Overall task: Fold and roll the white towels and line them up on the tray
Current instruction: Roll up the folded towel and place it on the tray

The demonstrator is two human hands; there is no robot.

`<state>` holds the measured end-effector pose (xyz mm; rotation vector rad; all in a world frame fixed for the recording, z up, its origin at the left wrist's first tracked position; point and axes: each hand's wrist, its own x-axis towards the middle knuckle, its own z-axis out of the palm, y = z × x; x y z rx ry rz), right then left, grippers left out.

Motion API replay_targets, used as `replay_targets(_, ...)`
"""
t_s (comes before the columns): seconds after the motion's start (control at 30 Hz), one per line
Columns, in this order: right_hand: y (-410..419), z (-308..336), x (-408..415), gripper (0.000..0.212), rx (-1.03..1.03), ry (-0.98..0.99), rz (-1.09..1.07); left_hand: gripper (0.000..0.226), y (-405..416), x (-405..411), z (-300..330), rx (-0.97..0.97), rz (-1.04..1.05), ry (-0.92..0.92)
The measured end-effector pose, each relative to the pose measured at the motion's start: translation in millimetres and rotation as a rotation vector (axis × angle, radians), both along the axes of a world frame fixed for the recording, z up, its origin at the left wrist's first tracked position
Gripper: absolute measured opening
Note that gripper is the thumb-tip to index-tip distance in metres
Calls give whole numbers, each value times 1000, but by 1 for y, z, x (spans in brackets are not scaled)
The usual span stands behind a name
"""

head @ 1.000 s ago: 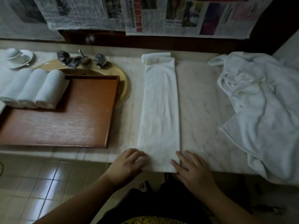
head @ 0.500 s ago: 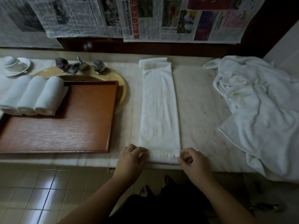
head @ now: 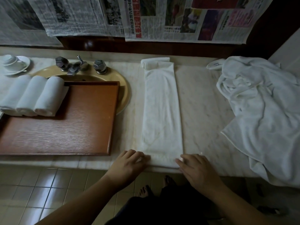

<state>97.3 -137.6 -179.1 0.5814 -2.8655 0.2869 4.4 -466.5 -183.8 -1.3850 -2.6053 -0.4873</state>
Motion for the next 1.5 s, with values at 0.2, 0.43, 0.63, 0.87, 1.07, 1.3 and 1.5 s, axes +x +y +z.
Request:
replay_targets(0.2, -7, 6, -9, 29, -137, -108, -68, 37, 6, 4, 2, 39, 110, -83)
replay_targets(0.43, -13, 13, -38, 30, -736, -405, -400, 23, 40, 3, 23, 290, 597, -523)
replay_targets(0.63, -10, 16, -48, 44, -213, -164, -220, 37, 52, -10, 25, 113, 454, -311)
replay_targets(0.87, -30, 17, -38, 52, 24, -107, -12, 44, 53, -9, 24, -62, 123, -41)
replay_targets(1.07, -46, 16, -39, 39, -2, -87, -151, 45, 59, 0, 19, -125, 144, -74)
replay_targets(1.3, -42, 9, -45, 34, -28, -103, -203, 38, 62, -7, 9, -28, 149, 19)
replay_targets(1.5, -29, 9, -57, 27, -303, -224, -279, 31, 63, -21, 3, 58, 240, -119)
